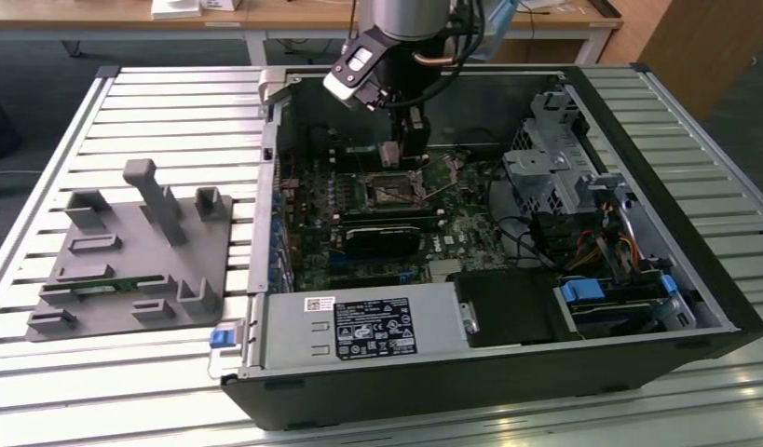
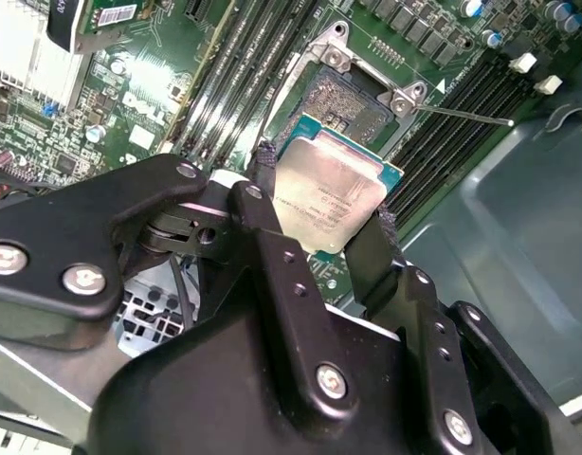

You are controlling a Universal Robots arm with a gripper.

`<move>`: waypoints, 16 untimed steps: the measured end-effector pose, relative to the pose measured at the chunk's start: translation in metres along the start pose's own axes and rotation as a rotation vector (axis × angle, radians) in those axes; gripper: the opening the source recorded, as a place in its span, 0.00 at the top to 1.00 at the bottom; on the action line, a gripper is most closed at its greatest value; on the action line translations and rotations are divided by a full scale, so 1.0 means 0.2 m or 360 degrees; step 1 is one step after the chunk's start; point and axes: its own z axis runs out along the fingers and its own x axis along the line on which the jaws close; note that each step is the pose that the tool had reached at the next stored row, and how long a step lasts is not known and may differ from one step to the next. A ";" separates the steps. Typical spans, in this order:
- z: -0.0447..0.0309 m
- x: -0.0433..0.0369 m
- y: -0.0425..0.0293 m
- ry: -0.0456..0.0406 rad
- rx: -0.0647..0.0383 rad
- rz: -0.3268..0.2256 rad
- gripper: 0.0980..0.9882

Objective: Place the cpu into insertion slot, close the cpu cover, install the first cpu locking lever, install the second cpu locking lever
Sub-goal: 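Place the cpu into insertion slot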

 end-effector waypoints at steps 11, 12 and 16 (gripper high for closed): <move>0.058 0.009 -0.002 0.0000 0.0001 0.0000 0.50; 0.066 0.010 -0.002 0.0000 0.0001 0.0000 0.50; 0.097 0.021 -0.002 0.0000 0.0002 0.0000 0.50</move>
